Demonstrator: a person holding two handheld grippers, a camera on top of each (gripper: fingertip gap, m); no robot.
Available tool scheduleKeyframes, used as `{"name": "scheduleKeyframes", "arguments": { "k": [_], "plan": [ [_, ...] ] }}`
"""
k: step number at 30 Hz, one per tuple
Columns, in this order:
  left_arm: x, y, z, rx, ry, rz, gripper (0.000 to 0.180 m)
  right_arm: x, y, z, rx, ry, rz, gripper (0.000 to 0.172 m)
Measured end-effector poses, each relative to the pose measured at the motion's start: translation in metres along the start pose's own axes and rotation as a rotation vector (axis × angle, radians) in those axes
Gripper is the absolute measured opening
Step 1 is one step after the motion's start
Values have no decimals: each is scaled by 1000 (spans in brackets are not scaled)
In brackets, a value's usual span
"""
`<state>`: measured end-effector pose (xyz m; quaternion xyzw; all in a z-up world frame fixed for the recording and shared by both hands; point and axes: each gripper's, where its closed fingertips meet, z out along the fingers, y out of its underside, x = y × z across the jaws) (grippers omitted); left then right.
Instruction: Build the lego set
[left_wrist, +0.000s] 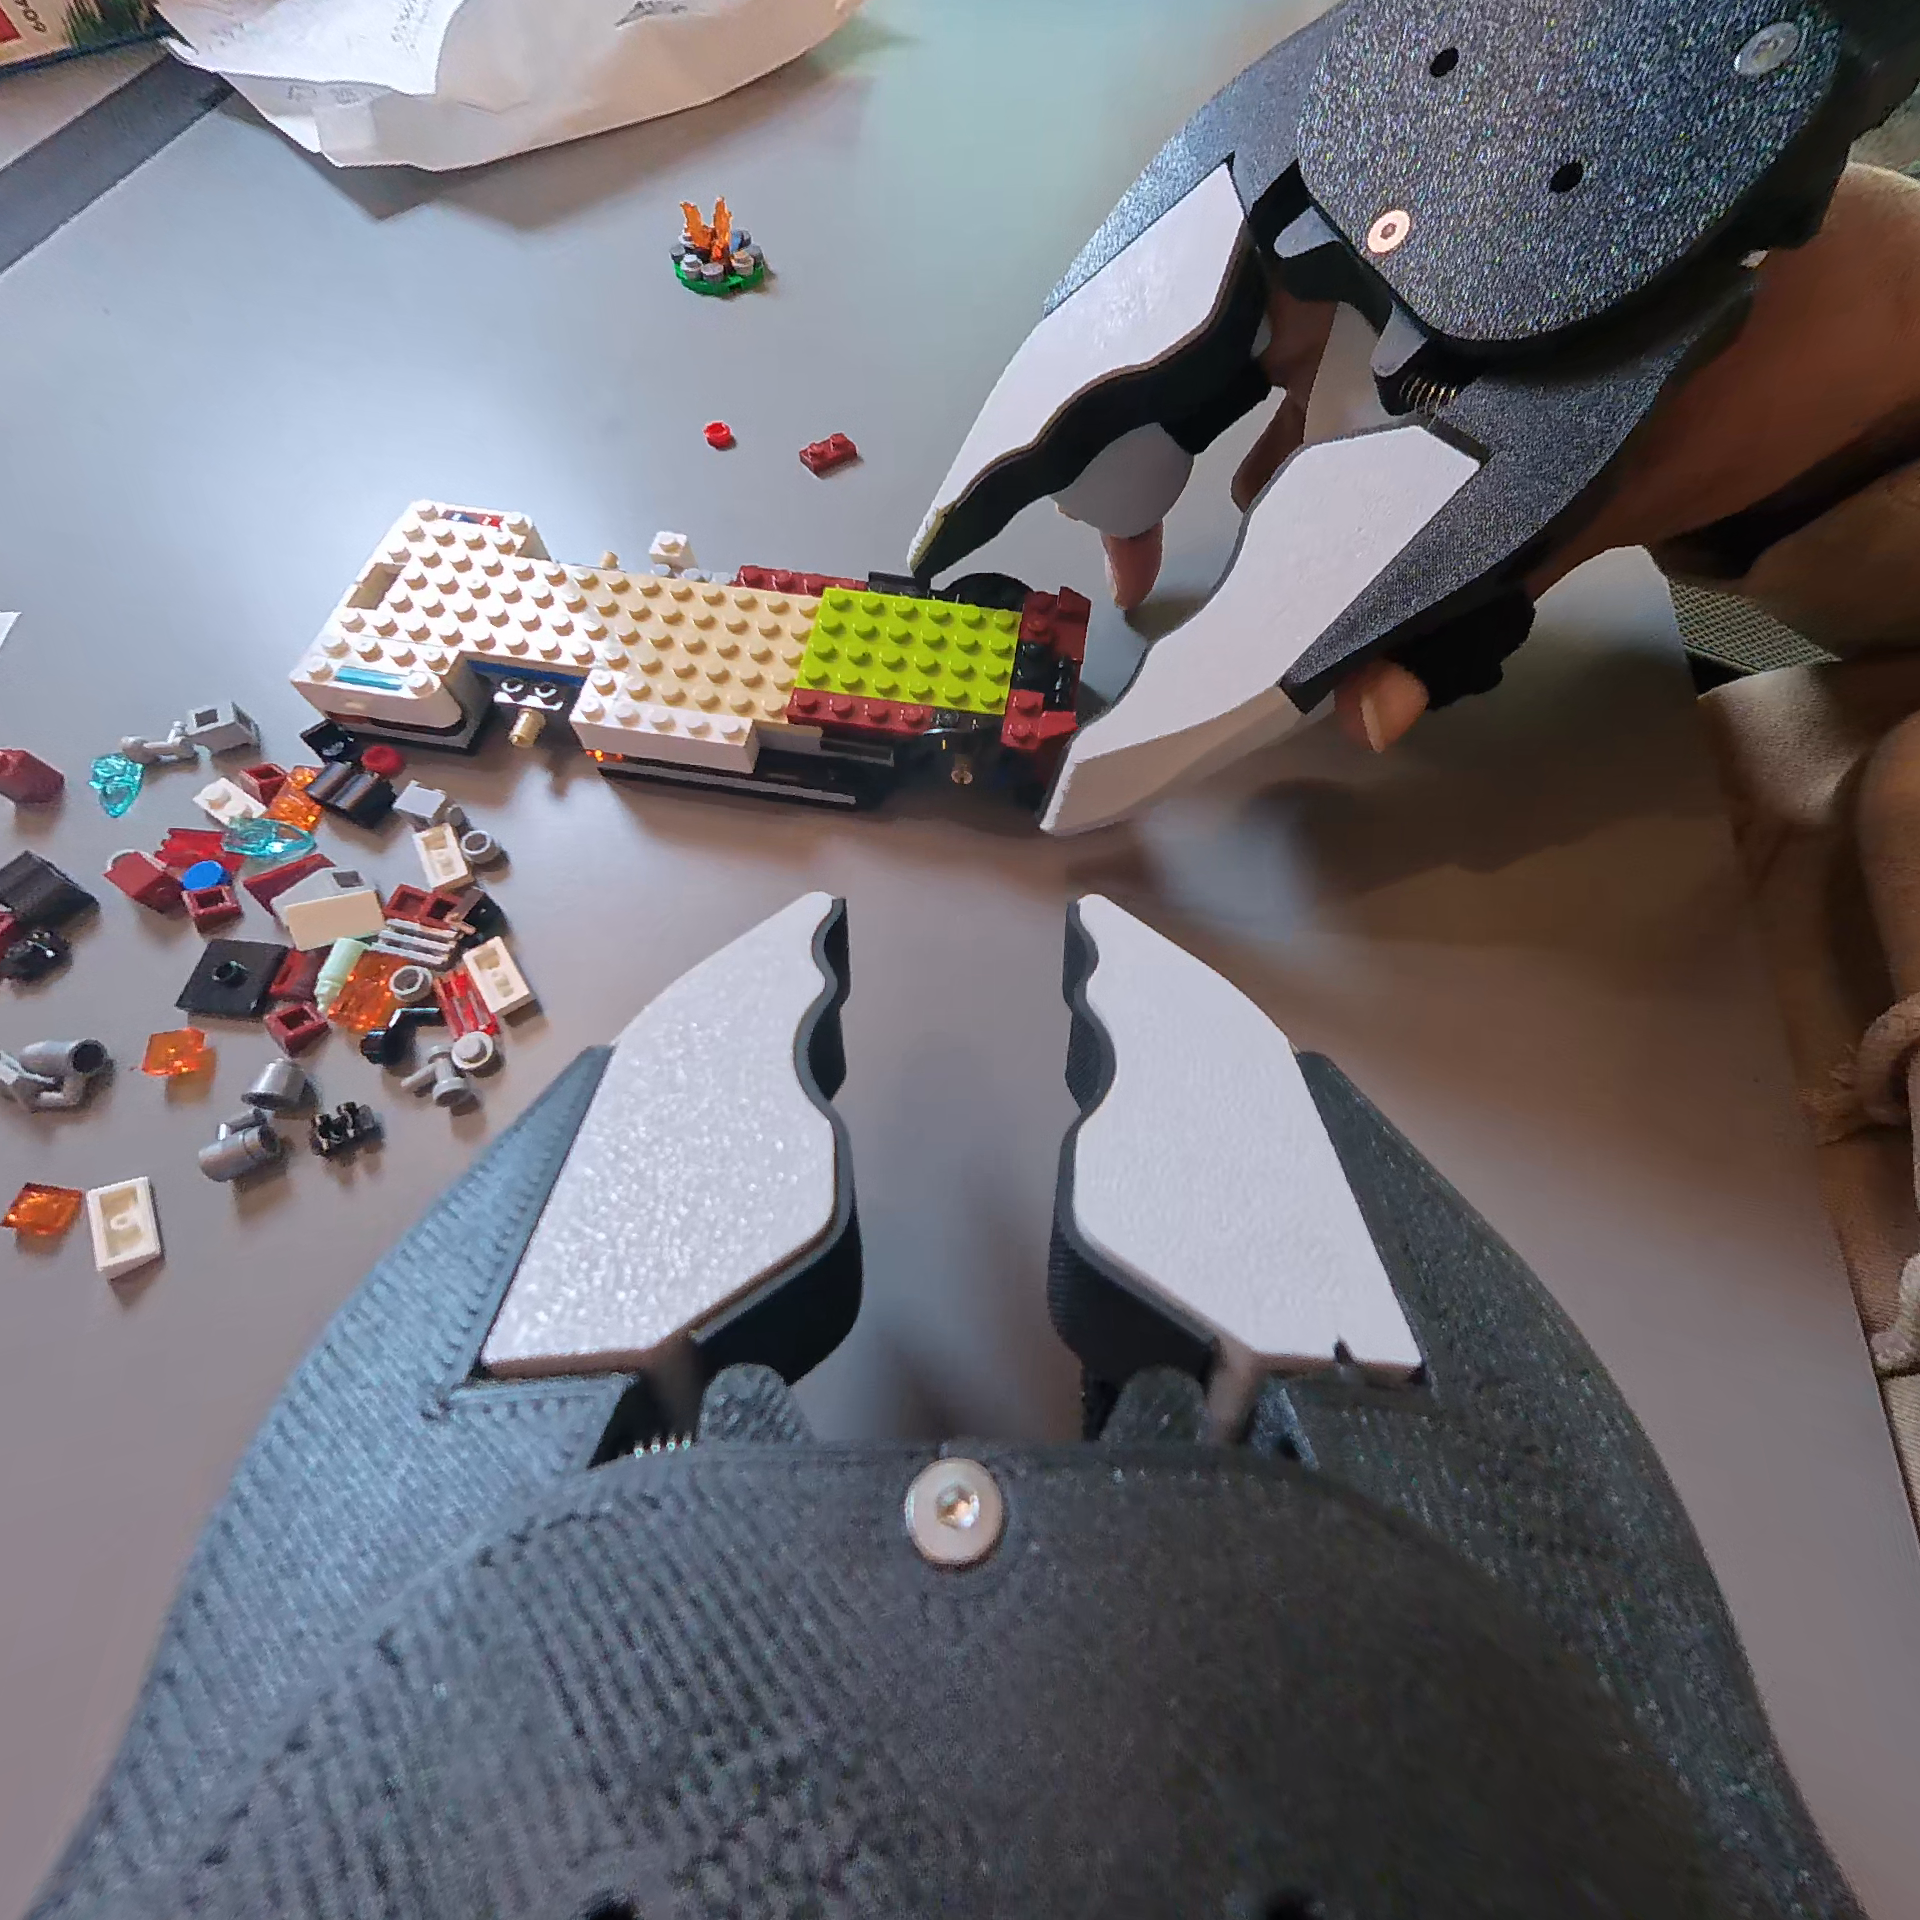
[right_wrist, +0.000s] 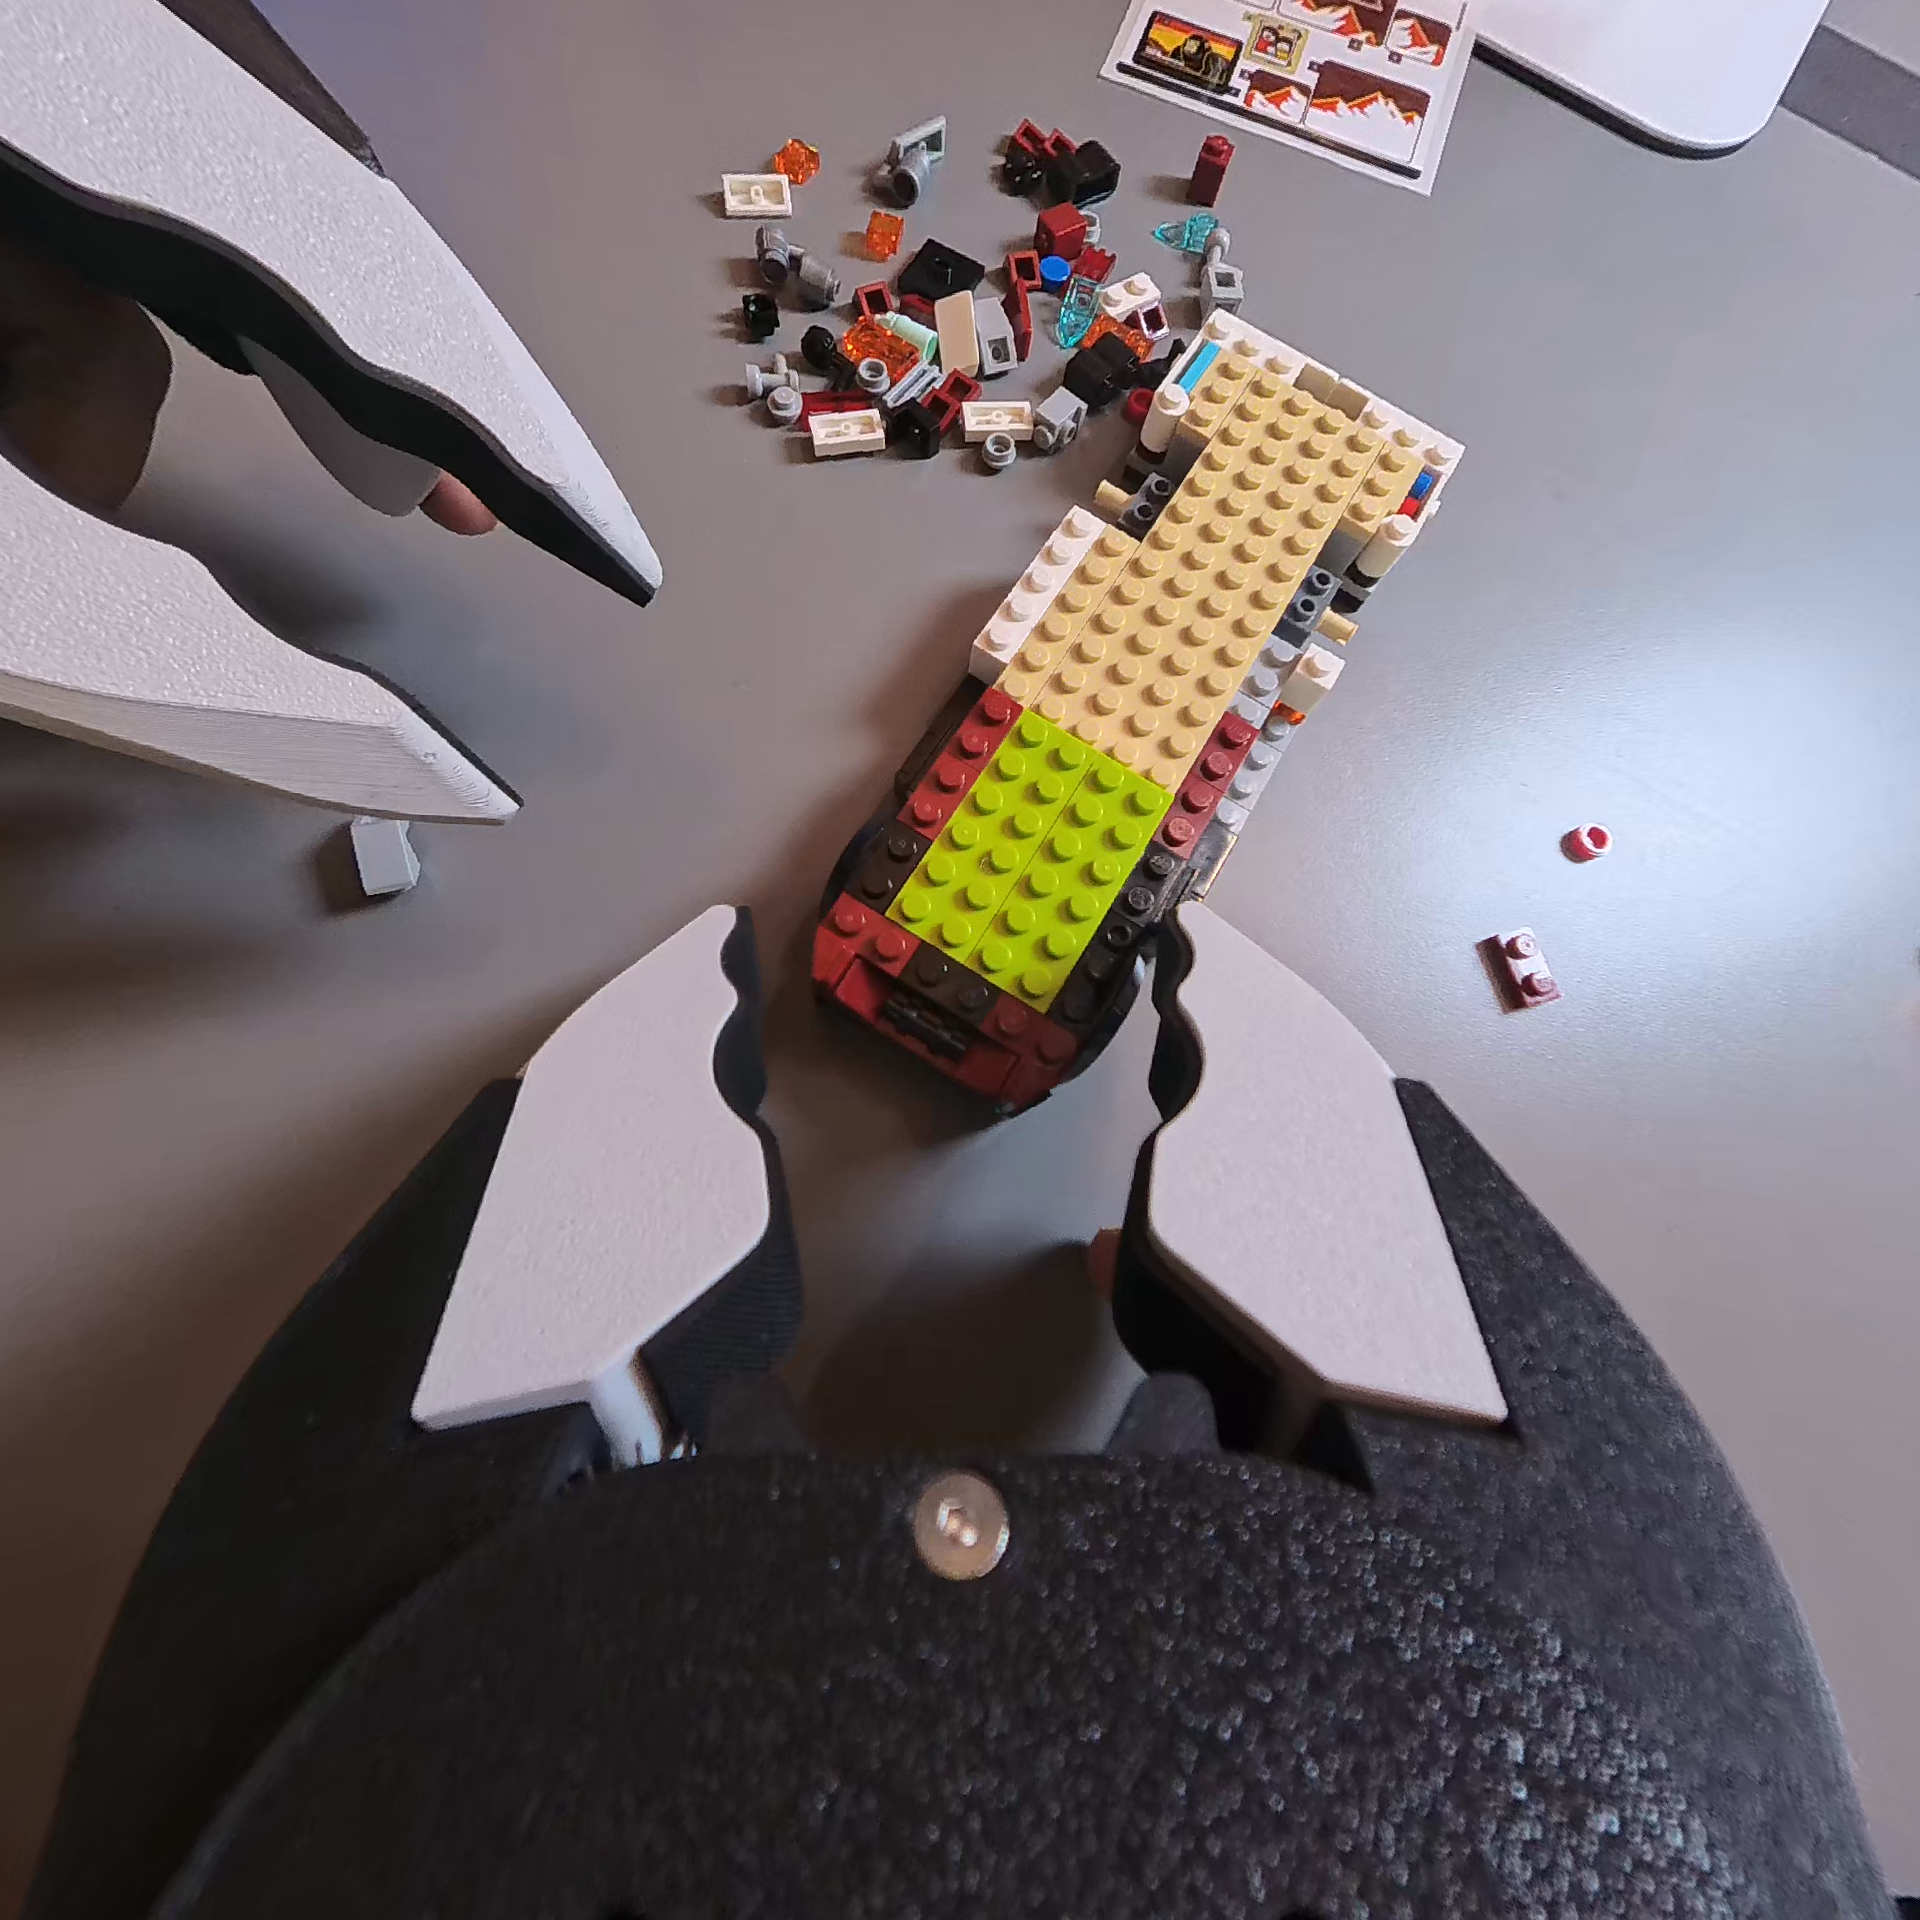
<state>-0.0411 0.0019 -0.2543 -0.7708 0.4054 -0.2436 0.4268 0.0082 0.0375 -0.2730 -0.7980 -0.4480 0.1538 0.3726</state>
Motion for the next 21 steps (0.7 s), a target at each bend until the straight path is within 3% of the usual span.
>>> {"name": "scheduleKeyframes", "arguments": {
  "k": [21],
  "plan": [
    [-3,6,4,-16,-2,-19,40,16,3,0,-6,46,-15,70]
  ]
}}
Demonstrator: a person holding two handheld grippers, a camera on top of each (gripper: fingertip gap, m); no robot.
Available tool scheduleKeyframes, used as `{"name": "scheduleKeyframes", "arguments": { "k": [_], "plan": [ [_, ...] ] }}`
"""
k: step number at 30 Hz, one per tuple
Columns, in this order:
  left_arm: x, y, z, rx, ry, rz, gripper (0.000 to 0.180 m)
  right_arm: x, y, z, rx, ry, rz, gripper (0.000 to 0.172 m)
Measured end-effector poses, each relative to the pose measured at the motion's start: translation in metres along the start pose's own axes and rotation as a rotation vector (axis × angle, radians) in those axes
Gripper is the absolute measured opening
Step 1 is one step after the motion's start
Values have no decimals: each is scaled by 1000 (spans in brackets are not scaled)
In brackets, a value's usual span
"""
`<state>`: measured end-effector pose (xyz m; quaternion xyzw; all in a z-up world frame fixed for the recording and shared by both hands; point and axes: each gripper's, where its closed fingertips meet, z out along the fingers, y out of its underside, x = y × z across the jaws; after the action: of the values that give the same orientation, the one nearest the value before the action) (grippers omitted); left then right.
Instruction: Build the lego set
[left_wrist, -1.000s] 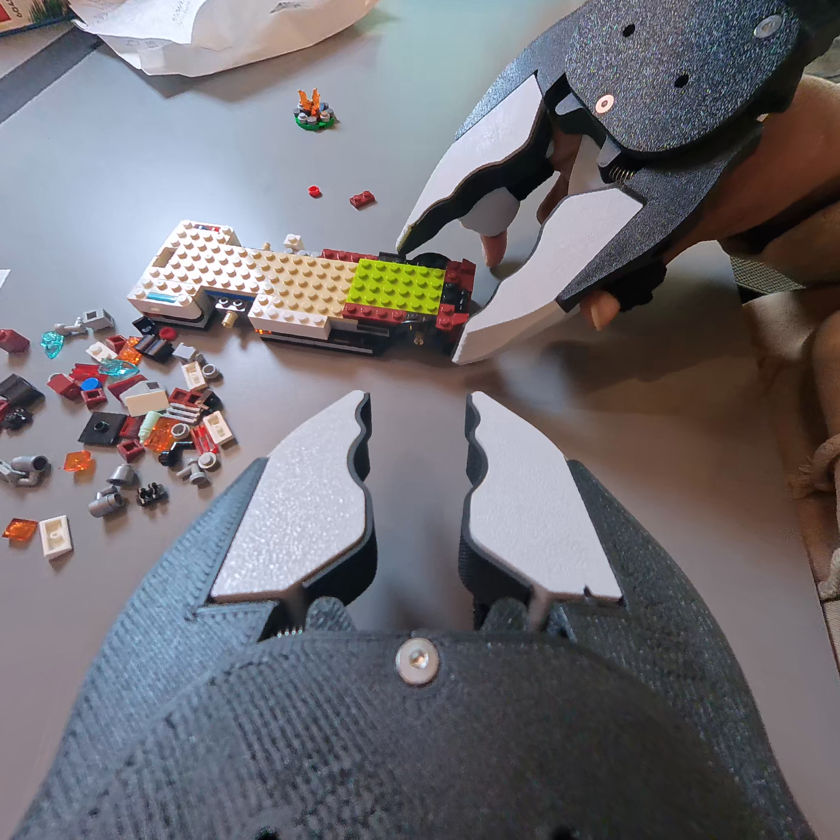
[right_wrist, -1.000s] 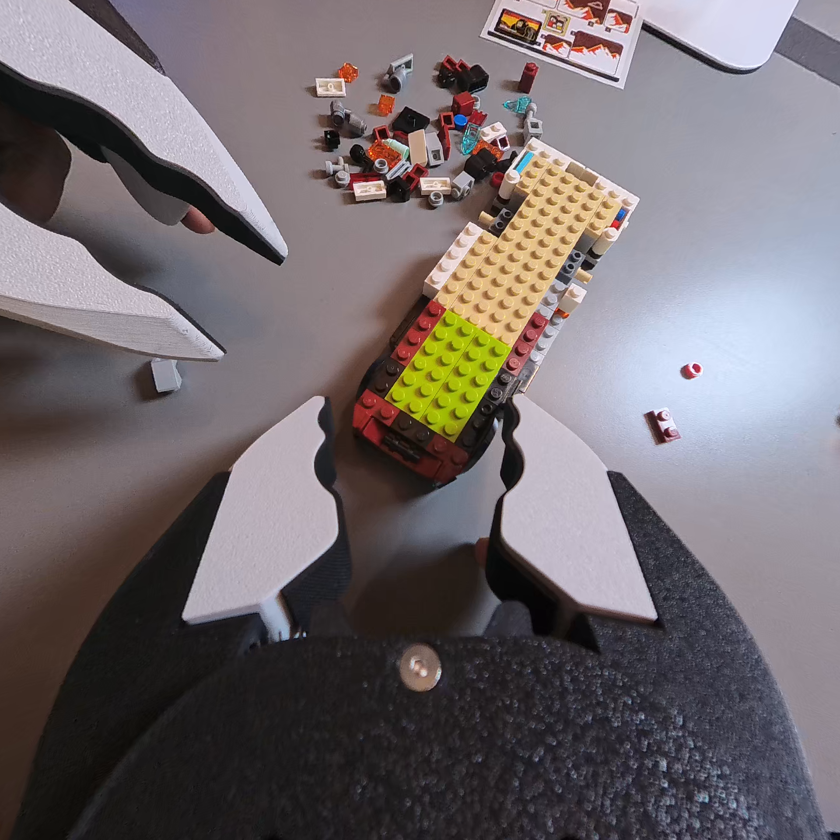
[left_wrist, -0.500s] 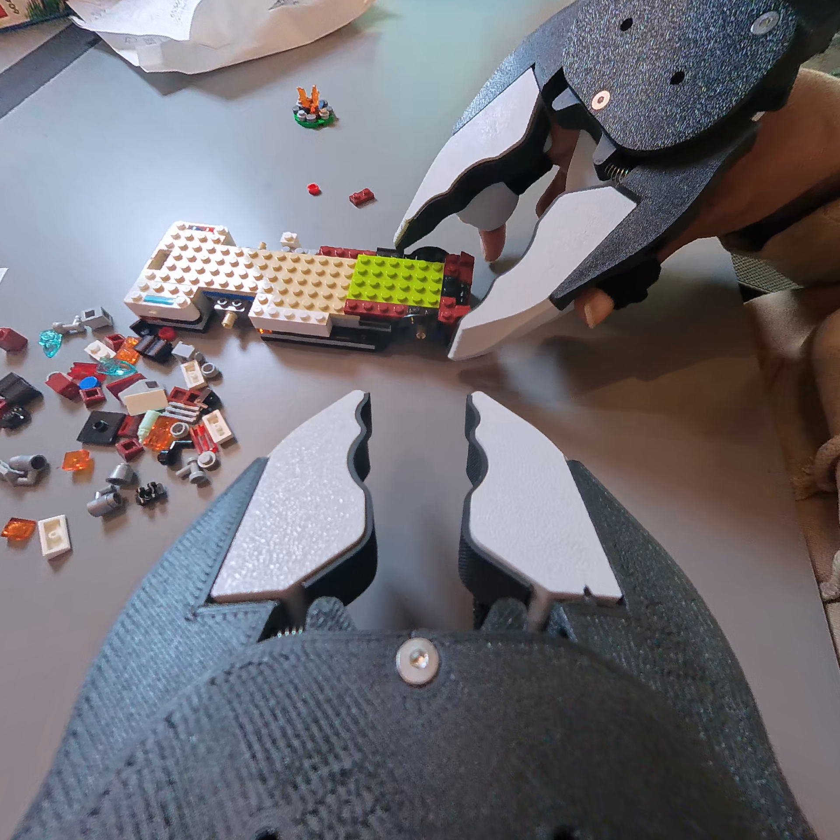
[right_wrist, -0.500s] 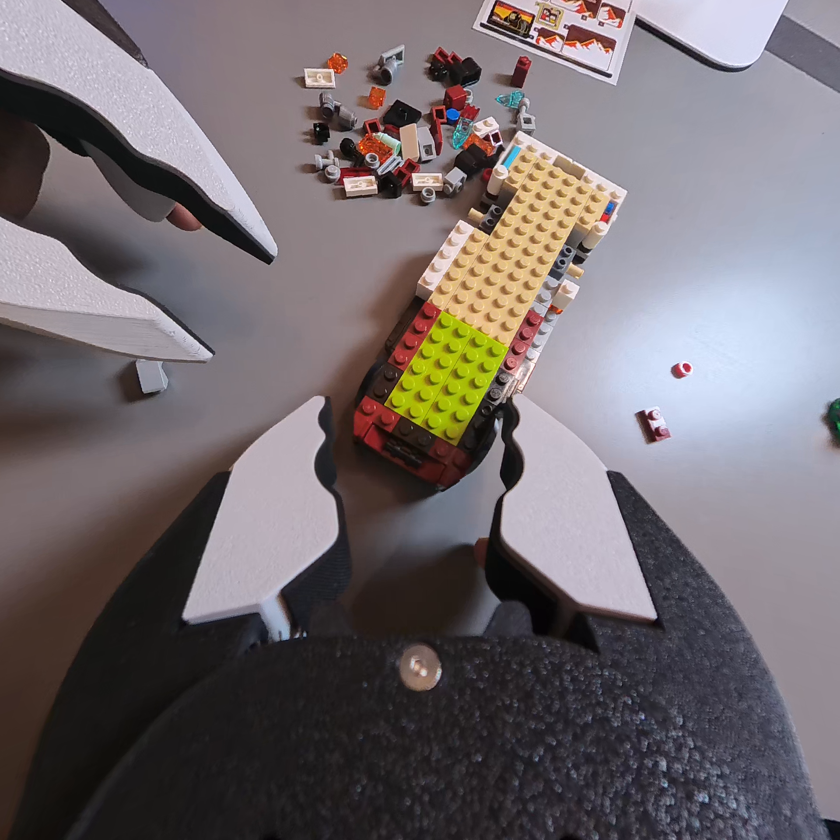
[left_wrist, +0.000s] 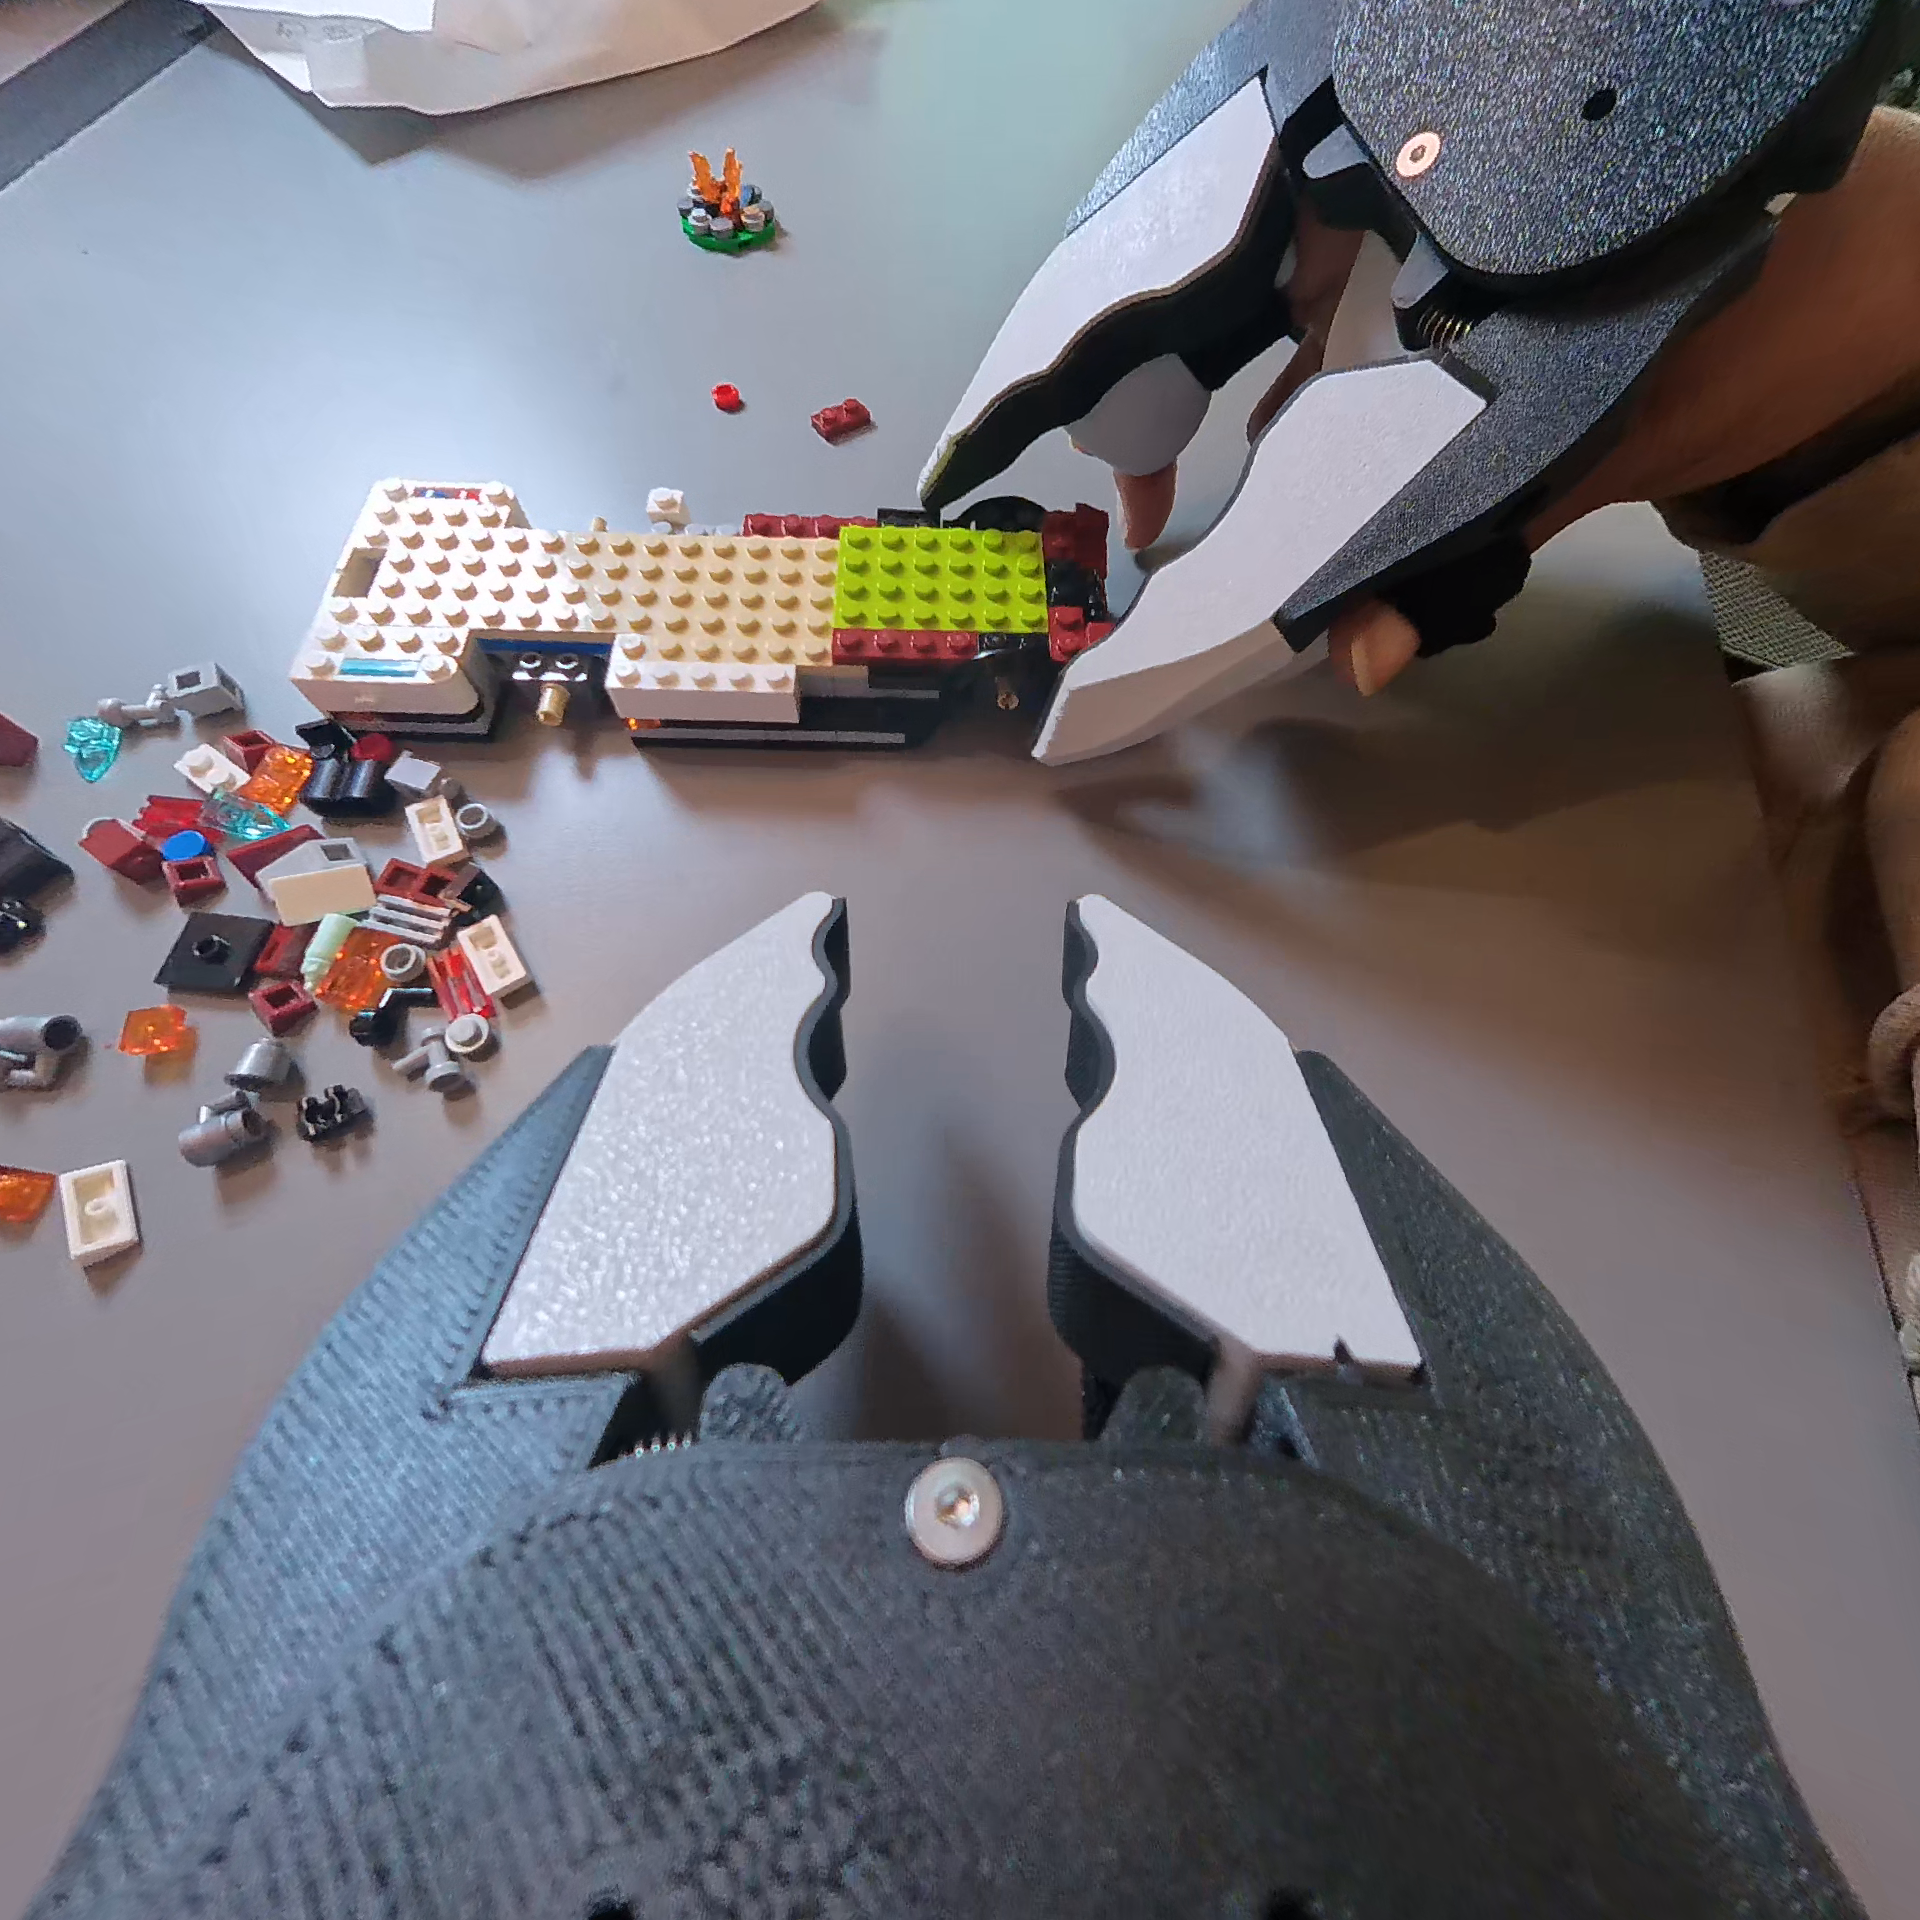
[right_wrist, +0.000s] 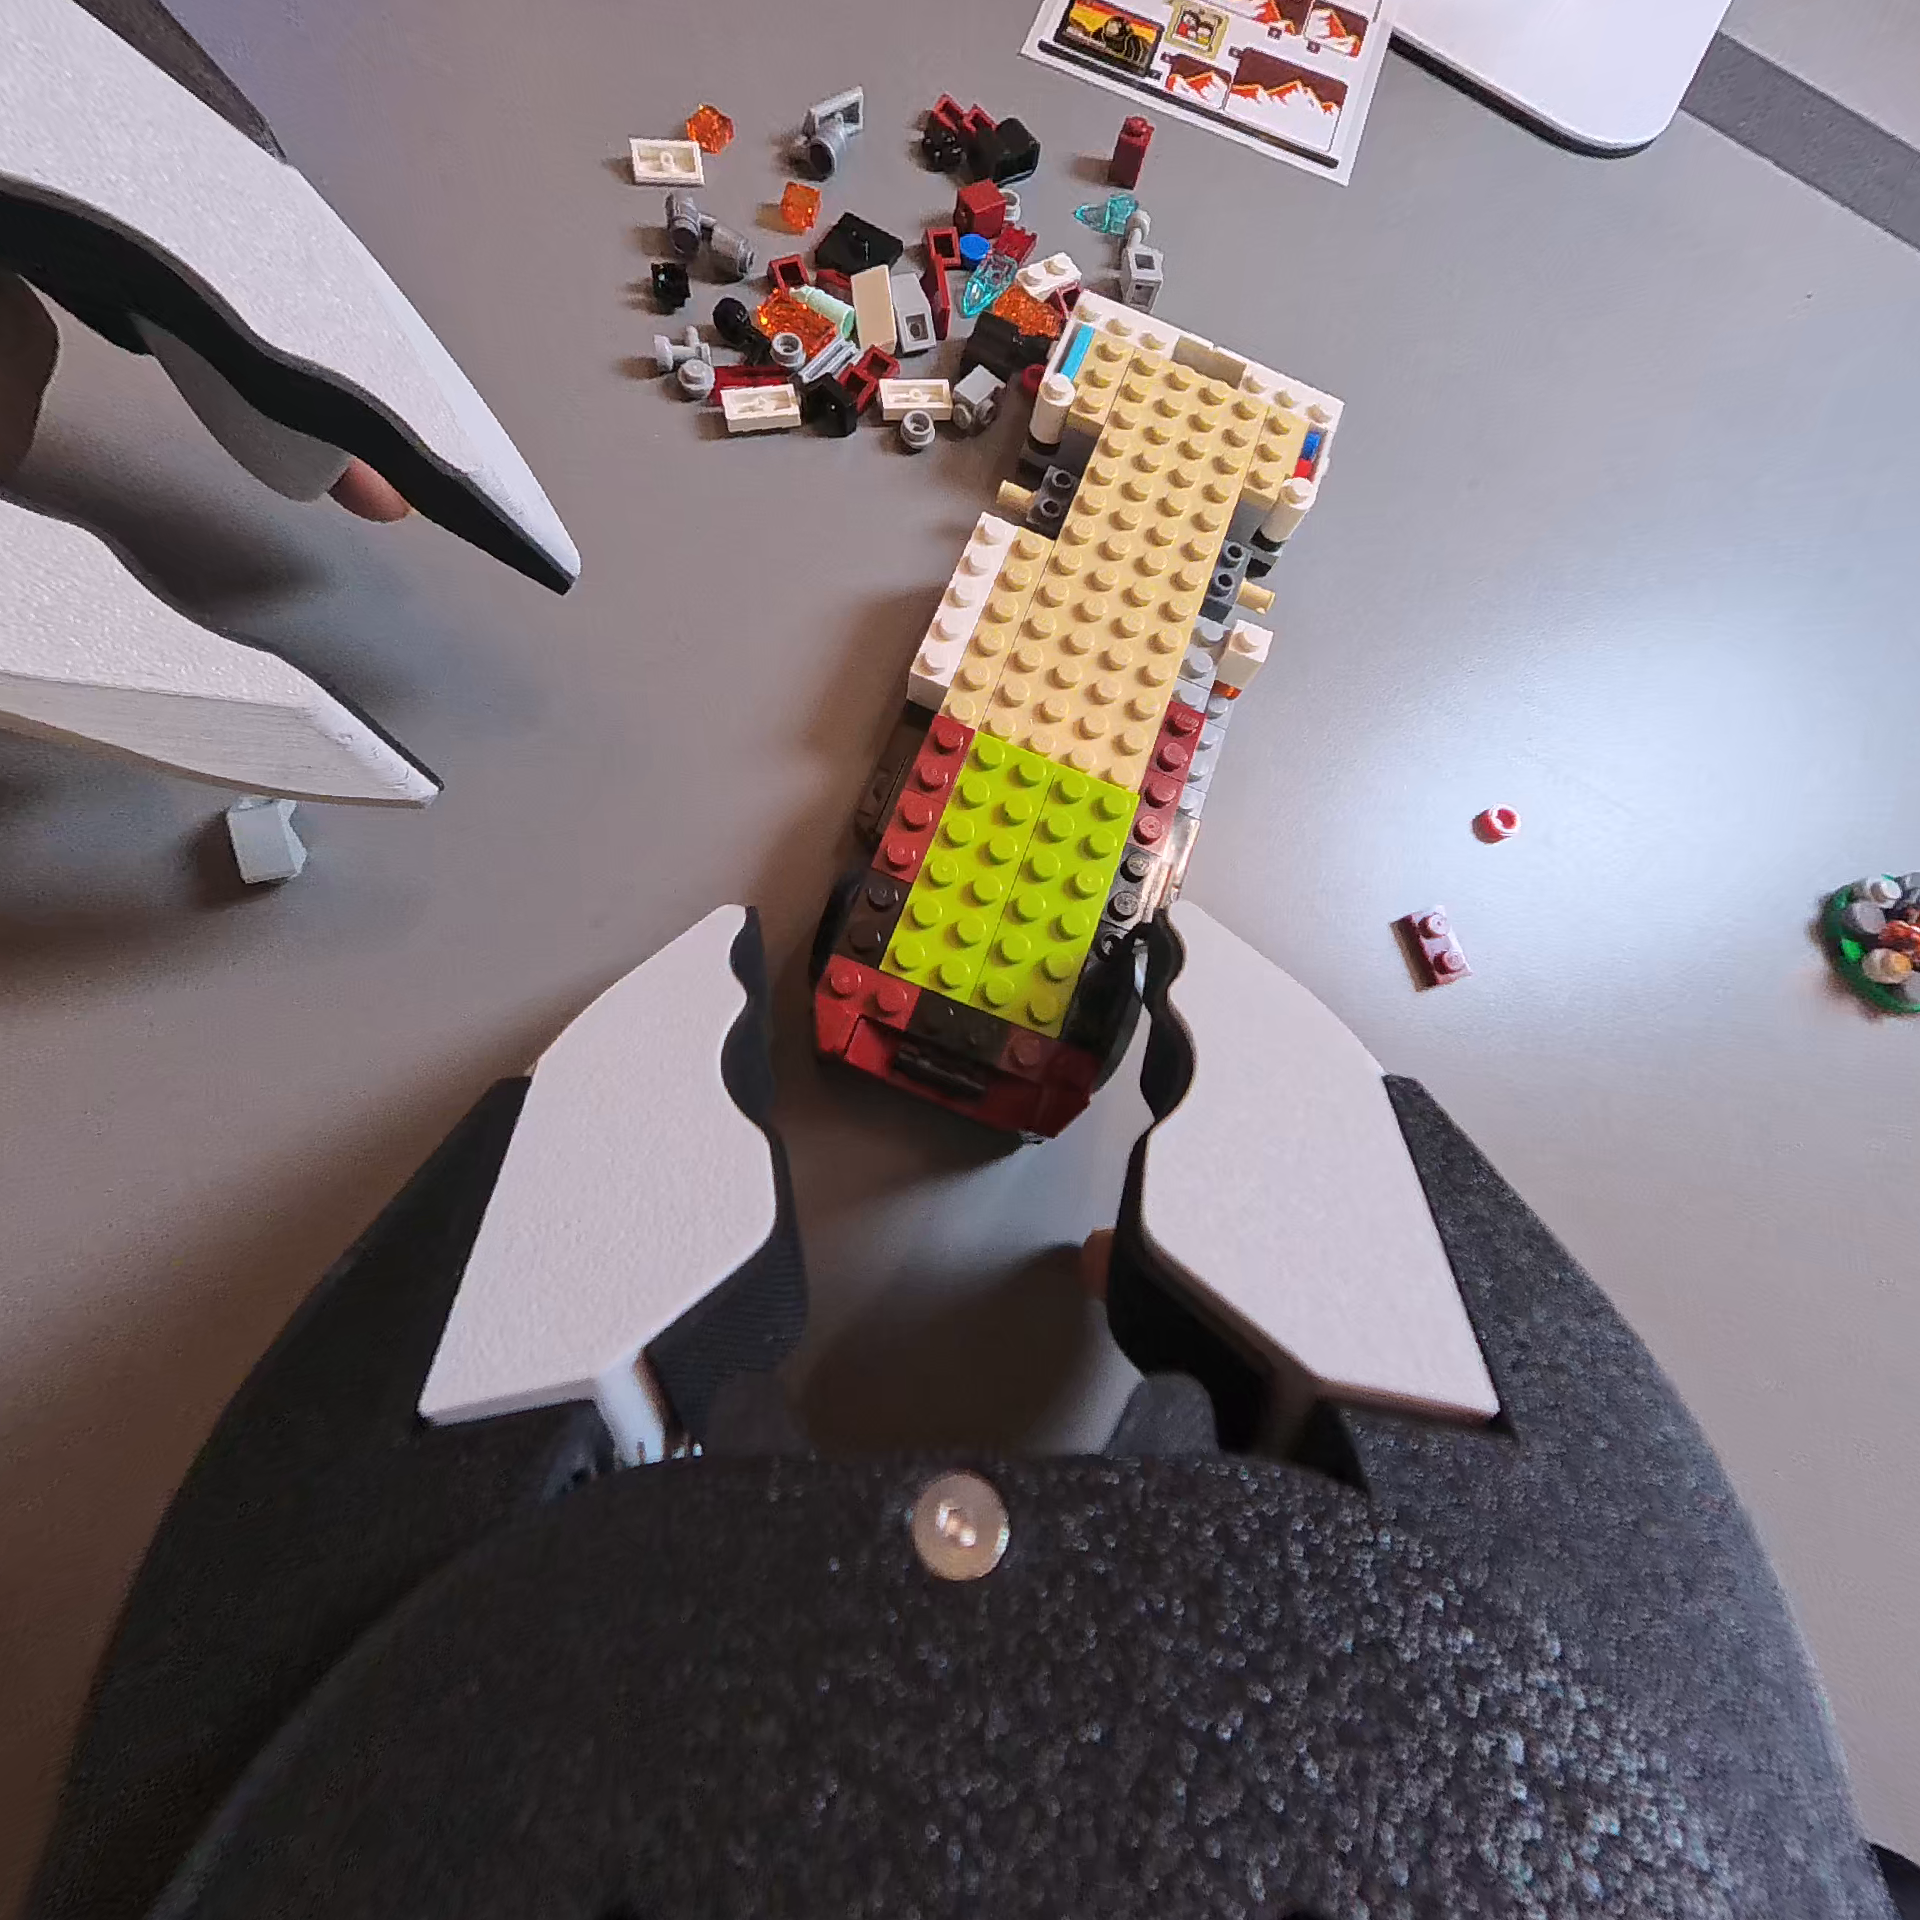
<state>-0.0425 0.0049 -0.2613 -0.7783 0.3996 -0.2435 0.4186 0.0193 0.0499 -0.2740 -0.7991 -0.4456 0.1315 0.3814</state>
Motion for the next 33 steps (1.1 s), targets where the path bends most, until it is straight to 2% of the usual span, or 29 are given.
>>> {"name": "scheduleKeyframes", "arguments": {
  "k": [9,24,33],
  "plan": [
    [-4,2,1,-4,-1,-19,39,12,2,2,-3,13,15,71],
    [-6,6,4,-19,0,-30,39,17,5,1,-25,-32,-2,63],
    [-7,5,4,-13,-4,-30,38,11,16,-11,-15,-107,-102,63]
  ]
}}
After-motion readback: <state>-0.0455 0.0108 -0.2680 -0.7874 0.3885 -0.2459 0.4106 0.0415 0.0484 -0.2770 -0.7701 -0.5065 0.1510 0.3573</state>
